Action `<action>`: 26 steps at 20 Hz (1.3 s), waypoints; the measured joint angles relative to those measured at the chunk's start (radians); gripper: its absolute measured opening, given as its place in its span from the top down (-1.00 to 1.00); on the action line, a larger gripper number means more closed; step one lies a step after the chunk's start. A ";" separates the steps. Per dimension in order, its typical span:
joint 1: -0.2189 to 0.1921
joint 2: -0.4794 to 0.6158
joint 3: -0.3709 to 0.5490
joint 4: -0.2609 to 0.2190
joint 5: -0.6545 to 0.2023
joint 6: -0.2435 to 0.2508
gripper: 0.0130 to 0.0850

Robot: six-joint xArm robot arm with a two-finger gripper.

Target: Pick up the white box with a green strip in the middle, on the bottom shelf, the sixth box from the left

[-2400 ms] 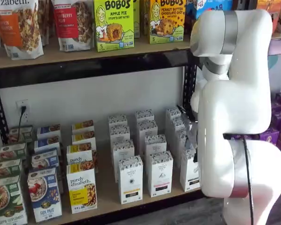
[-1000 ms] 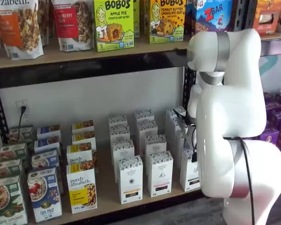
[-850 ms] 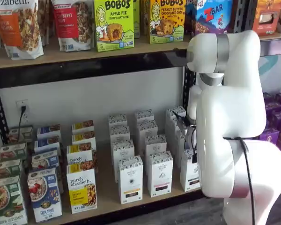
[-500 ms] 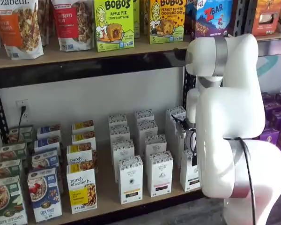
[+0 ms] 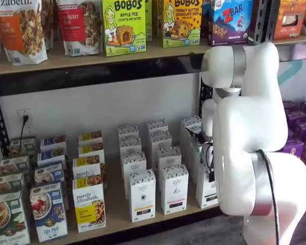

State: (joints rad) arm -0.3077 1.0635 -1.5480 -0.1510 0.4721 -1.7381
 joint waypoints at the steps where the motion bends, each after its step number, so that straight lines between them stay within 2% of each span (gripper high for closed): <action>1: 0.000 0.003 -0.003 0.004 -0.001 -0.003 -1.00; 3: 0.001 0.007 -0.007 0.018 -0.005 -0.016 -0.78; 4: 0.001 0.007 -0.008 0.021 -0.005 -0.018 -0.78; 7: 0.001 0.009 -0.011 0.014 -0.002 -0.012 -0.56; 11: 0.001 0.006 -0.004 -0.013 -0.010 0.013 -0.56; 15: 0.003 0.002 0.004 -0.008 -0.015 0.011 -0.56; 21: 0.004 -0.009 0.022 0.003 -0.022 0.001 -0.11; 26: 0.002 -0.025 0.056 -0.037 -0.060 0.037 -0.11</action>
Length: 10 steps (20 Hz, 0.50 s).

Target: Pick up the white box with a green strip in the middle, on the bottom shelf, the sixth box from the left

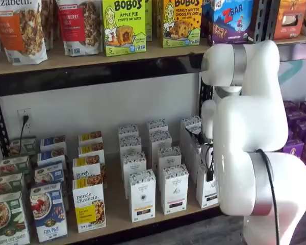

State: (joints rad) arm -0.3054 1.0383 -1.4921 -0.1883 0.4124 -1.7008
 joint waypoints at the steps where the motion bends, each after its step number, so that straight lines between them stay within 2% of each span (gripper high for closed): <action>1: 0.000 -0.005 0.009 -0.006 -0.005 0.005 -0.11; 4: -0.001 -0.026 0.042 -0.027 -0.016 0.025 -0.11; 10: -0.005 -0.113 0.169 -0.108 -0.047 0.099 -0.11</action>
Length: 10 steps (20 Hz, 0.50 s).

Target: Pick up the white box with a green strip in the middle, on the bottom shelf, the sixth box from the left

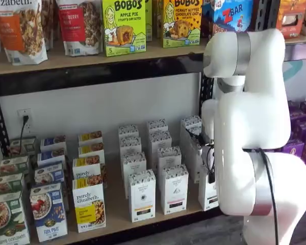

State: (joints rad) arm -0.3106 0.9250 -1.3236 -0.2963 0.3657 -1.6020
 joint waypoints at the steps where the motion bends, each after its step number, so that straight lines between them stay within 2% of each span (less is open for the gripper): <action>1: 0.000 -0.014 0.020 -0.009 -0.005 0.008 -0.11; 3: -0.002 -0.053 0.076 -0.035 -0.019 0.033 -0.11; 7: 0.001 -0.149 0.200 -0.039 -0.045 0.042 -0.11; 10: 0.010 -0.245 0.310 -0.055 -0.058 0.067 -0.11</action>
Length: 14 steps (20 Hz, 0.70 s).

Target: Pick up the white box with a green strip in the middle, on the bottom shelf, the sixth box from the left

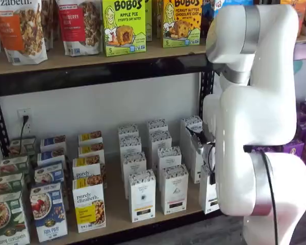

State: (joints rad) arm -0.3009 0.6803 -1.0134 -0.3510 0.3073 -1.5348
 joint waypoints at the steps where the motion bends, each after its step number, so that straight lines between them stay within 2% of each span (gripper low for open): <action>1: 0.003 -0.025 0.028 -0.007 -0.002 0.010 -0.11; 4: 0.014 -0.105 0.115 -0.023 -0.008 0.037 -0.11; 5: 0.017 -0.138 0.150 -0.049 -0.011 0.066 -0.11; 8: 0.028 -0.220 0.231 -0.084 -0.009 0.109 -0.11; 9: 0.033 -0.248 0.257 -0.087 -0.006 0.117 -0.11; 12: 0.062 -0.353 0.337 -0.047 0.026 0.104 -0.11; 14: 0.080 -0.422 0.377 -0.074 0.065 0.144 -0.11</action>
State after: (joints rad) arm -0.2204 0.2586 -0.6364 -0.4248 0.3718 -1.3907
